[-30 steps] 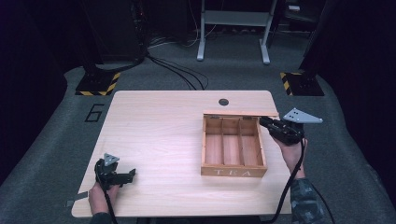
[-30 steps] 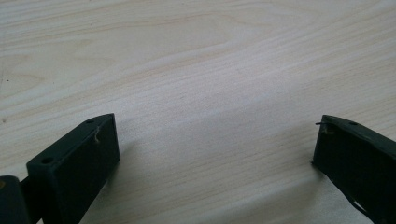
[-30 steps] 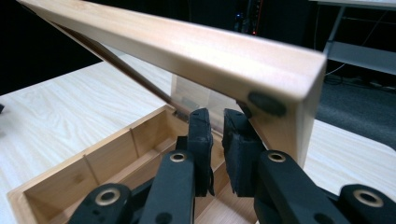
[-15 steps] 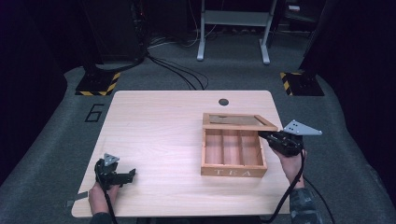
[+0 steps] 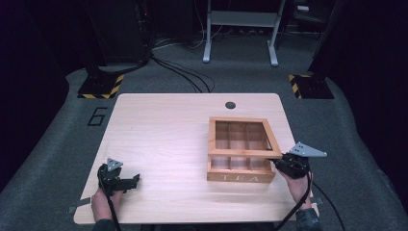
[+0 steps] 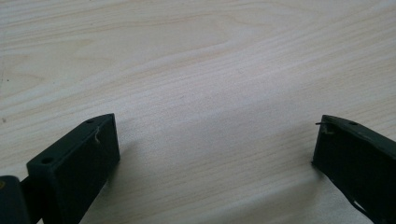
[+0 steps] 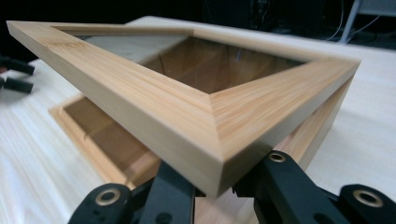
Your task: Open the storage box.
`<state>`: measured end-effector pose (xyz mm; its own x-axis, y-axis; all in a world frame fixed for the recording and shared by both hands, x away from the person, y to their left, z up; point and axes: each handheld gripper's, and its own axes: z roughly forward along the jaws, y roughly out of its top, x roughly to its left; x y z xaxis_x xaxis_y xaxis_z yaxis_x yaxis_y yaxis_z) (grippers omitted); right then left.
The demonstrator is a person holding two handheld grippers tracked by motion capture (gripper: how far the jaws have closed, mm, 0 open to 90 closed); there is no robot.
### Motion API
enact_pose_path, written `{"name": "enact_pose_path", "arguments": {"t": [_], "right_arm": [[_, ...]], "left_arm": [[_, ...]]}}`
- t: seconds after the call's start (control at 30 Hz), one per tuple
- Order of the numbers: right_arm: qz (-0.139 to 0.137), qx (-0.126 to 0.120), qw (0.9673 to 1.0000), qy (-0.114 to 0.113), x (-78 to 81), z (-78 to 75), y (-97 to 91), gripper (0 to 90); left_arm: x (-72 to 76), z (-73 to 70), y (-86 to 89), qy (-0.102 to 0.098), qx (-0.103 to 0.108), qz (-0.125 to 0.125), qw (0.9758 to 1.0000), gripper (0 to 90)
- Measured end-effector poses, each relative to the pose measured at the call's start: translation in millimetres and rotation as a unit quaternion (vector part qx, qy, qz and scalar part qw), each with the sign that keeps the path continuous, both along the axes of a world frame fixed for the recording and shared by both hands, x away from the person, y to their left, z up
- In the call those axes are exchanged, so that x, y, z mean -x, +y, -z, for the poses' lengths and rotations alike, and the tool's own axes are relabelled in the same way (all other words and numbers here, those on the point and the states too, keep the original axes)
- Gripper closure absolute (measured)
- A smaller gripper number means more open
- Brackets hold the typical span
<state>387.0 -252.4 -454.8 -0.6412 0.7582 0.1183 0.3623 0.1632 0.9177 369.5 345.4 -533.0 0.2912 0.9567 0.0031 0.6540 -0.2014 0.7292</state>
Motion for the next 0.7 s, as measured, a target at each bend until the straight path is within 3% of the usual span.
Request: {"name": "enact_pose_path", "arguments": {"t": [0.3, 0.43, 0.47, 0.7], "right_arm": [[-0.008, 0.003, 0.9999, 0.005, 10.7, 17.6, -2.8, 80.7], [-0.004, 0.011, 0.9999, 0.011, 17.0, 23.3, -4.8, 81.7], [-0.005, 0.024, 0.9996, 0.016, 19.0, 26.7, -2.6, 81.6], [0.006, 0.015, 0.9998, 0.013, 30.2, 26.3, -8.3, 81.6]], "left_arm": [[0.1, 0.0, -0.2, 0.0, 0.001, -0.001, 1.0, 0.4], [0.3, 0.0, -0.3, 0.0, 0.0, -0.001, 1.0, 0.4], [0.2, 0.0, -0.3, 0.0, 0.0, -0.002, 1.0, 0.4], [0.3, 0.0, -0.3, 0.0, 0.0, -0.002, 1.0, 0.5]]}}
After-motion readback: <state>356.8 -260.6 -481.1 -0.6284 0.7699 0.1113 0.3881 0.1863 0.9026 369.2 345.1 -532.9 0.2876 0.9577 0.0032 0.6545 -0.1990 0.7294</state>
